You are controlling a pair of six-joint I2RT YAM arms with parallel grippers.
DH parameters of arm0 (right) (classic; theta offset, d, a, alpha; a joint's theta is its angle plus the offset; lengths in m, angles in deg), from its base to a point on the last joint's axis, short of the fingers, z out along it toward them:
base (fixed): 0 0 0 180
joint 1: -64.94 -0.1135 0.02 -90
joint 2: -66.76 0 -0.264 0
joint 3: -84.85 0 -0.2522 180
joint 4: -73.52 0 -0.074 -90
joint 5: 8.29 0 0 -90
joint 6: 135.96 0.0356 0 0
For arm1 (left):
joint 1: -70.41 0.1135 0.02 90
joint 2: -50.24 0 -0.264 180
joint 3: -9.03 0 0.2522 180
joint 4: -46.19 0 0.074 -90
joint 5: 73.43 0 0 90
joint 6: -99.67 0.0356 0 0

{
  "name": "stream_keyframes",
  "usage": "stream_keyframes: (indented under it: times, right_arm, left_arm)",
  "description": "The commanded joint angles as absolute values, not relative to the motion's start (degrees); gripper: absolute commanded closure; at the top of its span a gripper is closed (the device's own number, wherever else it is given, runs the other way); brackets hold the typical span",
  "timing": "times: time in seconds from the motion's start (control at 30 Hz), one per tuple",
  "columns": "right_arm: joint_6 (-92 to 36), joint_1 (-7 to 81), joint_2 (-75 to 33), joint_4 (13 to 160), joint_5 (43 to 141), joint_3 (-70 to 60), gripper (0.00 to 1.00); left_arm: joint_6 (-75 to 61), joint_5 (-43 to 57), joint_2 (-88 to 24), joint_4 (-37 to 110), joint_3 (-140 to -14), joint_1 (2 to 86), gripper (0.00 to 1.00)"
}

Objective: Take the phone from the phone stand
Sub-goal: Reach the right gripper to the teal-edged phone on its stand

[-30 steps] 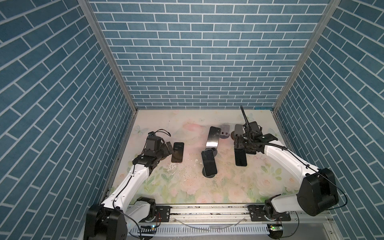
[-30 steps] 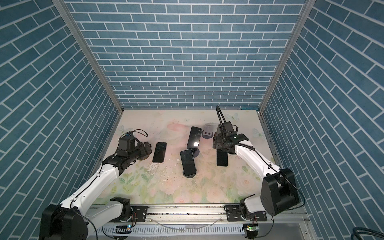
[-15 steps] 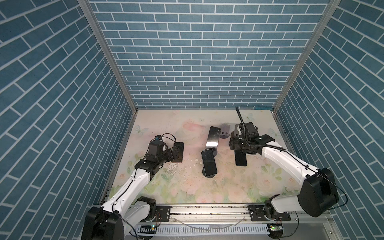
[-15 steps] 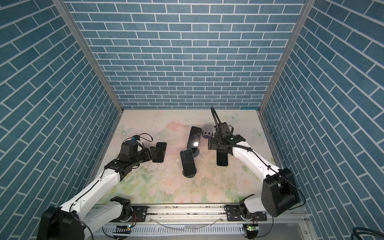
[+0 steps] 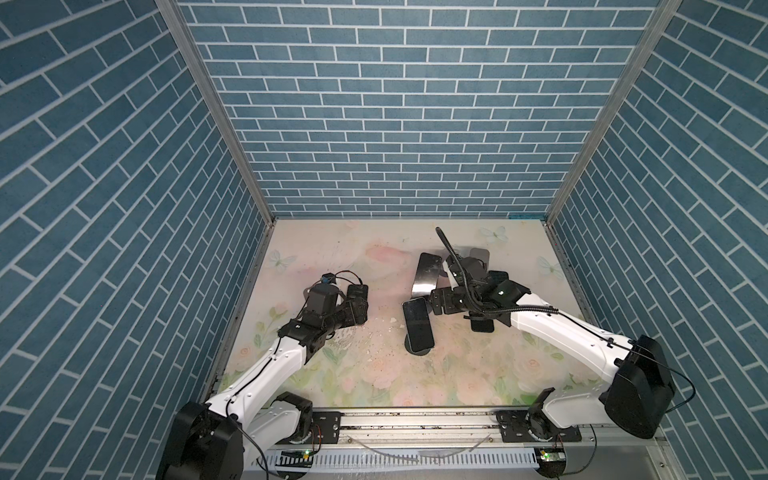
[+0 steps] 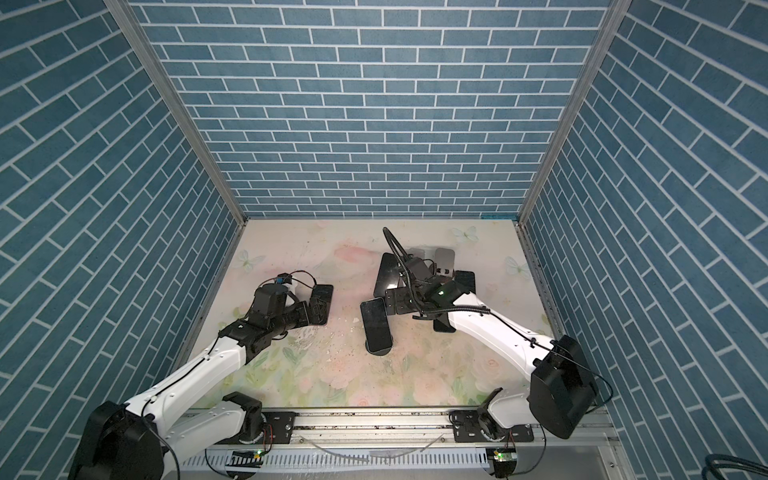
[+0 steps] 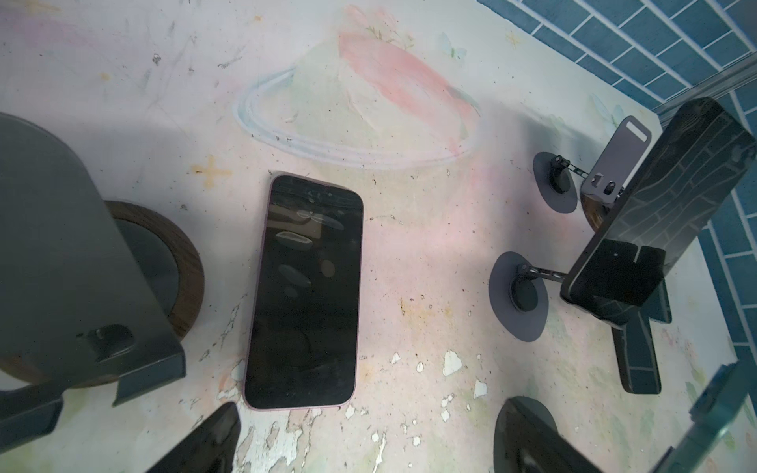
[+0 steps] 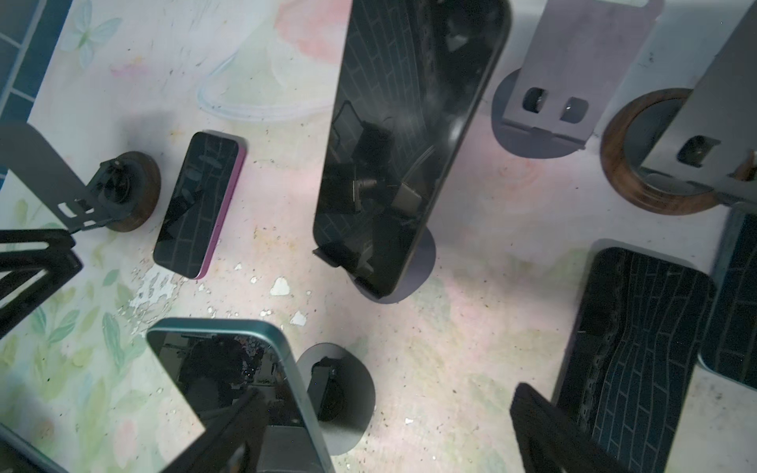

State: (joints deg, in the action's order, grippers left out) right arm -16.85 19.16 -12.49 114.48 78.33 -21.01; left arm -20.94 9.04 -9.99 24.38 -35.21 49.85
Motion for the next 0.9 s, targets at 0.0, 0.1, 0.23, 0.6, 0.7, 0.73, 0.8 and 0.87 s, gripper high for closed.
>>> stream_keyframes:
  times: [0.0,0.1,0.23,0.6,0.7,0.73,0.8,0.87]
  right_arm:
    - [-15.3,16.3,-13.9,114.0,75.6,-19.0,0.04]
    - [-15.6,13.6,-15.6,114.5,73.8,-17.8,0.04]
    - [-15.7,10.7,-17.9,114.7,71.9,-16.0,0.03]
    - [-15.1,4.9,-23.3,114.2,67.3,-11.1,0.03]
    - [-14.5,4.0,-24.5,115.4,64.7,-9.7,0.03]
    - [-14.4,3.6,-24.9,115.7,63.9,-9.3,0.02]
    - [-14.1,3.3,-25.5,116.4,62.8,-8.6,0.02]
    - [-13.6,3.2,-26.3,117.0,61.9,-8.1,0.02]
  left_arm:
    - [-21.4,9.7,-10.7,25.7,-34.5,49.3,0.0]
    - [-21.4,9.8,-11.3,25.8,-34.4,49.1,0.0]
    - [-21.4,10.0,-11.8,25.9,-34.3,48.8,0.0]
    - [-20.8,11.0,-11.0,25.4,-34.0,48.5,0.0]
    - [-20.5,11.2,-10.9,25.3,-33.8,48.5,0.0]
    - [-20.5,11.3,-11.1,25.4,-33.8,48.5,0.0]
    - [-20.3,11.3,-11.0,25.3,-33.7,48.5,0.0]
    - [-20.1,11.2,-11.1,25.2,-33.6,48.5,0.0]
